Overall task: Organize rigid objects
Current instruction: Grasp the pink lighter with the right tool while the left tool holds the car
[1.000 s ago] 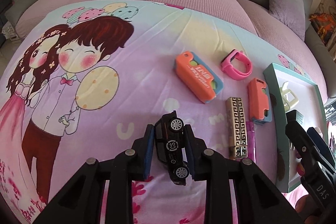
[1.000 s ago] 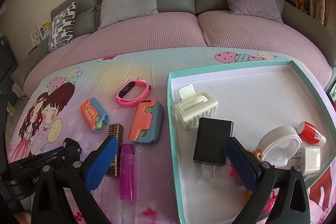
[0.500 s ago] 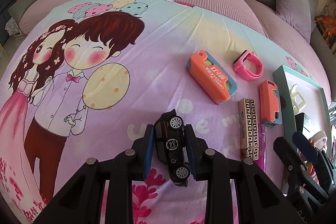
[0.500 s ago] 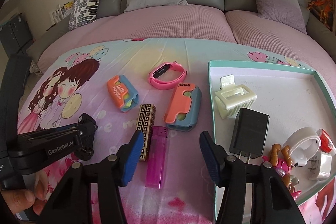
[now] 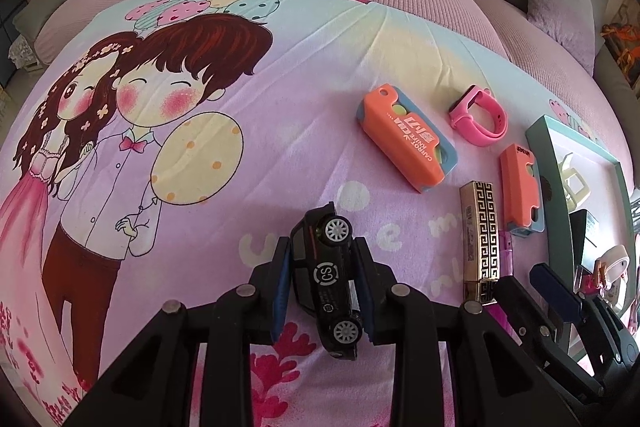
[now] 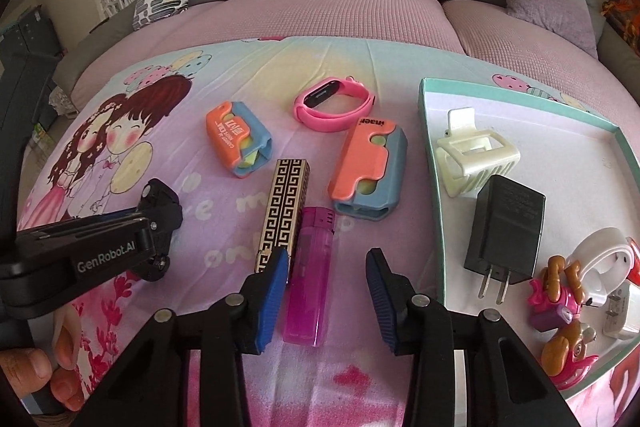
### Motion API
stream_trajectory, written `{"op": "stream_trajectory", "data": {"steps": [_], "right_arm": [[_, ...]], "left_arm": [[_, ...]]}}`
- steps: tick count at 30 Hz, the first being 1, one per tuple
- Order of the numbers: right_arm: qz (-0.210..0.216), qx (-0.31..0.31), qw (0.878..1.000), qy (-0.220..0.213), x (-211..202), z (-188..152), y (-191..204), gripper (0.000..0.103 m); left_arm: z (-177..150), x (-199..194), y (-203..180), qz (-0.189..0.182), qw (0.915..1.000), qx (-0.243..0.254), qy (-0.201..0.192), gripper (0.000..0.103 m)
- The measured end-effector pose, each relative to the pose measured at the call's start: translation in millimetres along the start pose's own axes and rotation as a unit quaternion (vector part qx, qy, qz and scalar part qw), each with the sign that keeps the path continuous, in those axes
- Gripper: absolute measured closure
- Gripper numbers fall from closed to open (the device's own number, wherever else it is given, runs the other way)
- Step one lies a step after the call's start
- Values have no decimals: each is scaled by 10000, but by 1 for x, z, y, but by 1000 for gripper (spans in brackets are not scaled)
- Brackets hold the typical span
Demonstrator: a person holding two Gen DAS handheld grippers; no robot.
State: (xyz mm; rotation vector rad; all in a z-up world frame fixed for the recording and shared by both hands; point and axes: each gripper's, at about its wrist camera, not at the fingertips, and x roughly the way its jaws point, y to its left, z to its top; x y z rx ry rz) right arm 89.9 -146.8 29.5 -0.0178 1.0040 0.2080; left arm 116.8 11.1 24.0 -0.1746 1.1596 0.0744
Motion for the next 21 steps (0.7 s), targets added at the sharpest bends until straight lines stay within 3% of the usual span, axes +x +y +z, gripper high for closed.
{"op": "stream_trajectory", "data": {"steps": [21], "right_arm": [[-69,-79,9999,121,4,0,2,63]], "left_arm": [[-1,-1,-4,52,9999,88,26,72]]}}
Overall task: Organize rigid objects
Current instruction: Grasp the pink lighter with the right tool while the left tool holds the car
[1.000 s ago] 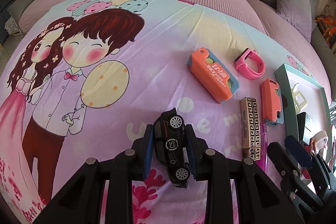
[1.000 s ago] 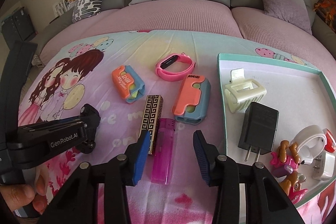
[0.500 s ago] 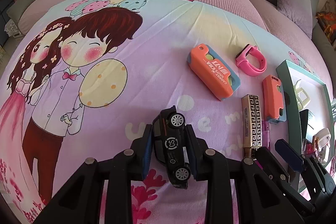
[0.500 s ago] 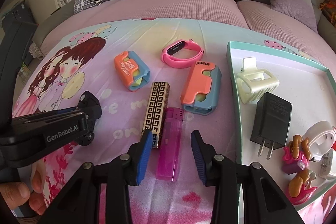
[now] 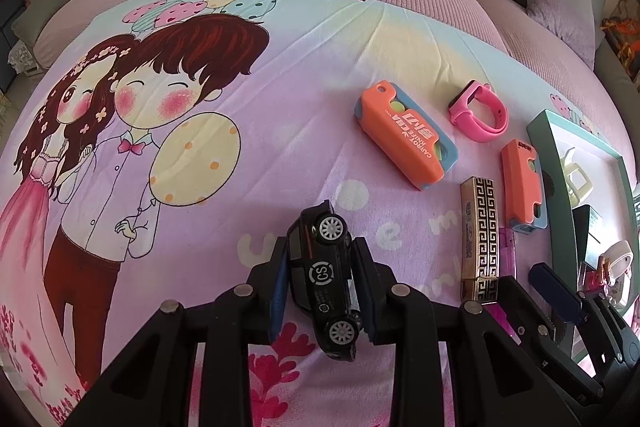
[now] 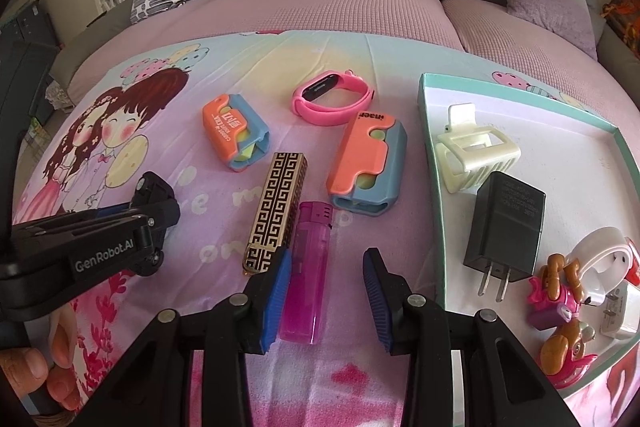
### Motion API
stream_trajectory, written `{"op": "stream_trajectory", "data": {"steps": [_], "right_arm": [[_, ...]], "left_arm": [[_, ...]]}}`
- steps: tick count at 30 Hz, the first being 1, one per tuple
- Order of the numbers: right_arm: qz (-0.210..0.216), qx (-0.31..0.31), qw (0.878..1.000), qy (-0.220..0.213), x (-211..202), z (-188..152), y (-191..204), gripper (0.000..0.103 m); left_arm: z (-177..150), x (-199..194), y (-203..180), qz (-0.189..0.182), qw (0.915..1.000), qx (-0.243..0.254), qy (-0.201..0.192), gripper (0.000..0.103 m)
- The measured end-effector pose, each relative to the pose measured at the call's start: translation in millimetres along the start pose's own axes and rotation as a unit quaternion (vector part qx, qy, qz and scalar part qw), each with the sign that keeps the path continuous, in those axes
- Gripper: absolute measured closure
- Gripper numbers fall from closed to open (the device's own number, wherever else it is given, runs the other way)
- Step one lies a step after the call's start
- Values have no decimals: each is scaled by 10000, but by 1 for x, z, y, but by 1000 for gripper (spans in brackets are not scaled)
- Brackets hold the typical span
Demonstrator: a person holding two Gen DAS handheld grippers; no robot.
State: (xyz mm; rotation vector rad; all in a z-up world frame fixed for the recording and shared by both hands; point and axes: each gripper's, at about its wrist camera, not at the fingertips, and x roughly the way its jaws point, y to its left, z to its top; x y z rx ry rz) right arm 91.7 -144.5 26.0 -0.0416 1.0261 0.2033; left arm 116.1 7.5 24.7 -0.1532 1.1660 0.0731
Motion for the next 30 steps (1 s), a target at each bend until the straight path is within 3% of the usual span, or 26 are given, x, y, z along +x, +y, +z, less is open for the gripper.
{"op": "stream_trajectory", "data": {"steps": [5,10,30], "right_arm": [[-46,-81,9999,56,4,-1,4,63],[-113,-10,9999,25,4,0,1,80],[148,387,9956,-836,-44,10,-12,82]], "left_arm": [[0,0,0,7,10000,28,5,72],[0,1,-1,59,9999,93,3,72],[8,-47,4,-331,9968,-73,-729,75]]}}
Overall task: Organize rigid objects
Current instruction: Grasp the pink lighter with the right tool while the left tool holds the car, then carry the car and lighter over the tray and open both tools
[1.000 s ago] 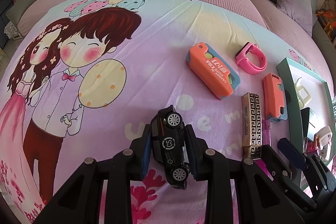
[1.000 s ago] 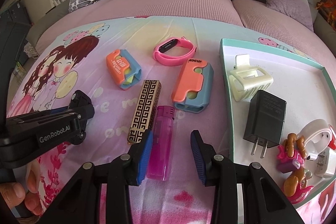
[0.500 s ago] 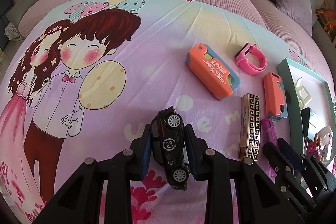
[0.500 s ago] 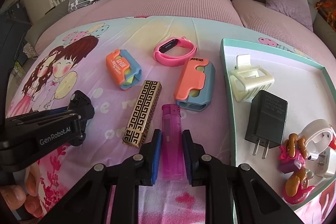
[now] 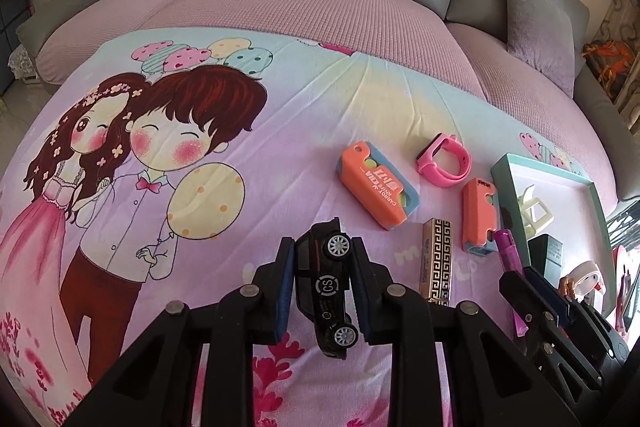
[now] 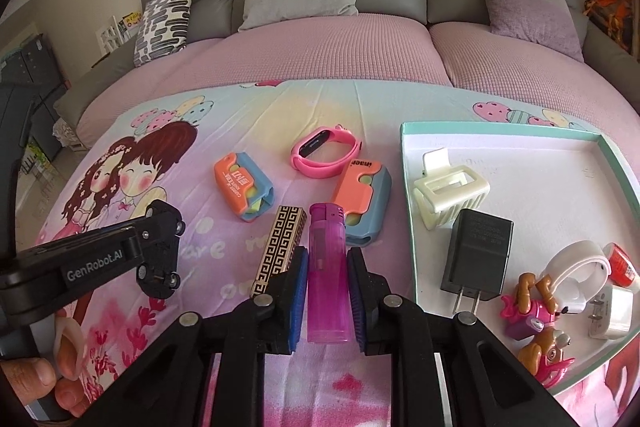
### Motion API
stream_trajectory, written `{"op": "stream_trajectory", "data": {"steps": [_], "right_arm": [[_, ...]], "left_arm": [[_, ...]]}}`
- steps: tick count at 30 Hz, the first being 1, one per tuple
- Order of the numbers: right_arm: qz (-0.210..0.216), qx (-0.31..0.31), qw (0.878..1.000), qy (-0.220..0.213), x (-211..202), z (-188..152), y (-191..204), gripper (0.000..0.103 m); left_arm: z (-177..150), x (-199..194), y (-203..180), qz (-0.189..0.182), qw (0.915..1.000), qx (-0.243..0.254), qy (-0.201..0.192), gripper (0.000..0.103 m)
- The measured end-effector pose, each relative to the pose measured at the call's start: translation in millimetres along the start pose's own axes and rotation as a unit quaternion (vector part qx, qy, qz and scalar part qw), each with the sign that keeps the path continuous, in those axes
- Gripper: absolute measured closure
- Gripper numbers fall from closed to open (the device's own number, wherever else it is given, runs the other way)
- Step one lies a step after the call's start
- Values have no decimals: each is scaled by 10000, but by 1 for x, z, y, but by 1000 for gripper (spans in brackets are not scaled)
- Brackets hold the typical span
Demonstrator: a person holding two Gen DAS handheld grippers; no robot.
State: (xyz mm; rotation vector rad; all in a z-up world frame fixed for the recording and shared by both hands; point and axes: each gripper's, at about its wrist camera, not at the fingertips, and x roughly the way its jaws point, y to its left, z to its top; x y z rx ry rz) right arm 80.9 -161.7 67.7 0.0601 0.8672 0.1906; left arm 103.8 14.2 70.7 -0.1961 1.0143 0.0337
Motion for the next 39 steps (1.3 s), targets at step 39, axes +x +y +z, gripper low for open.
{"op": "stream_trajectory", "data": {"steps": [39], "right_arm": [[-2105,2130,9508,-799,-71,-15,-184,81]], "left_arm": [[-14,-10,-214,-1300,9643,2284,-327,75]]}}
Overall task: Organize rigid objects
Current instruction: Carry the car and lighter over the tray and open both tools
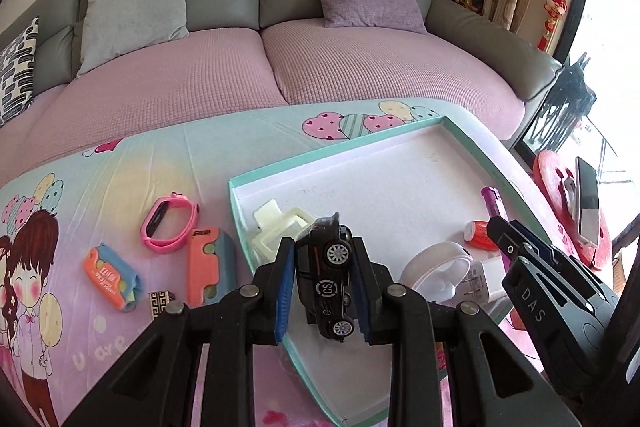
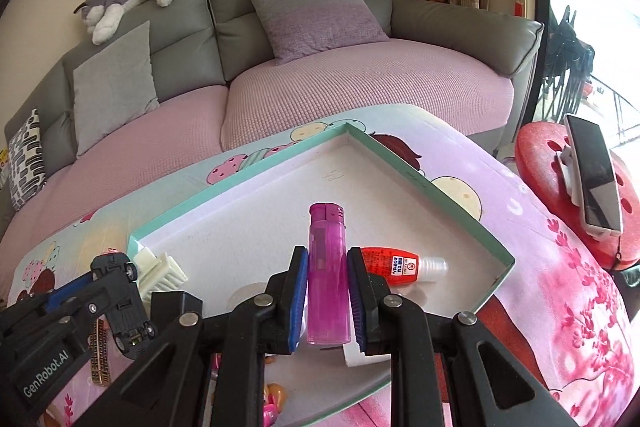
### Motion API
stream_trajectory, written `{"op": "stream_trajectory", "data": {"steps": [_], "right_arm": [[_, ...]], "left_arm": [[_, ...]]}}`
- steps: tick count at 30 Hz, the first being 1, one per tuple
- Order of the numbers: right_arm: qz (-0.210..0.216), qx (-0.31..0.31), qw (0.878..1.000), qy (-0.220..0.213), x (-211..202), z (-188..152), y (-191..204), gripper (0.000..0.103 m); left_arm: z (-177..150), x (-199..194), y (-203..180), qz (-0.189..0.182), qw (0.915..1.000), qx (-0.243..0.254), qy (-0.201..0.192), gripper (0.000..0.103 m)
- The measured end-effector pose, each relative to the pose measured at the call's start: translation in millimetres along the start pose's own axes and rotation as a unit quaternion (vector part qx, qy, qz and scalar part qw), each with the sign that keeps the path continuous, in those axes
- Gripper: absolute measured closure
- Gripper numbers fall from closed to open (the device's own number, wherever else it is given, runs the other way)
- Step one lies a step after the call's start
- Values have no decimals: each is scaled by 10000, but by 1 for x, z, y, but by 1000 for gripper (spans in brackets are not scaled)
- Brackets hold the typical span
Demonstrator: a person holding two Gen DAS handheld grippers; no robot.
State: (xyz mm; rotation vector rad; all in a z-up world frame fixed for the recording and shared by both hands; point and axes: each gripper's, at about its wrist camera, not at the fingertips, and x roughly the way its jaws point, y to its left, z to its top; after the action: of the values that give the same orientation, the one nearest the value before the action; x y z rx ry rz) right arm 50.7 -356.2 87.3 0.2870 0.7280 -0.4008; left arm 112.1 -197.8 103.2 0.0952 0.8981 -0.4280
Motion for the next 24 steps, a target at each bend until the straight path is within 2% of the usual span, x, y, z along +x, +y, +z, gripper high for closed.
{"op": "stream_trajectory", "data": {"steps": [12,16,19,20,24], "right_arm": [[-126,-138,9989,437,20,-11,6,81],[-126,-160,9990,410,19,-11,7,81],[-138,-201,9989,401,19,-10,9,78],[-154,-211,9989,398,19,-10,9,77],[-175,-161,9992,333,15,-9,10,60]], "left_arm": [[-6,20,-21,-165,9993,261,209,75],[-8,22,-18,-130,9993,197,276,74],[-7,19,-12,-84,9996,111,247,65],[-7,18,-9,-64,9997,81,238,59],[-6,12,6,67,9998,-76,190,52]]}}
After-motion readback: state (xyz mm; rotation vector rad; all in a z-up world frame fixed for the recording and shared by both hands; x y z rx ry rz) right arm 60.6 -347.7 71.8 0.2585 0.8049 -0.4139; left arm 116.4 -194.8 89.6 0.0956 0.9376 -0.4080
